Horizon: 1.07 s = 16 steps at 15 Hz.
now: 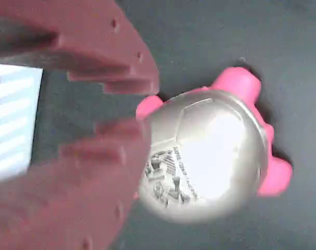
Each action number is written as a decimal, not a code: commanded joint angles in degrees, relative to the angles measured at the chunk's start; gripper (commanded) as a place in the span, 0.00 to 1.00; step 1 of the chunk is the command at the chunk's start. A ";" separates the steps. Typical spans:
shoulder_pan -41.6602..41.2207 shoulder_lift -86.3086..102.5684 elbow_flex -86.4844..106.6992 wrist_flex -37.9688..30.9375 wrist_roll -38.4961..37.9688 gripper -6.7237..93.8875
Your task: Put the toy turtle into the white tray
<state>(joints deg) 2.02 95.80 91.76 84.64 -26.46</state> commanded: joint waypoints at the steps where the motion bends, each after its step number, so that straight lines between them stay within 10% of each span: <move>1: 1.76 -1.41 -4.83 -0.53 -4.75 0.41; 16: 7.21 -18.54 -5.71 -9.76 -20.04 0.59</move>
<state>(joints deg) 8.44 75.94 85.34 75.59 -45.62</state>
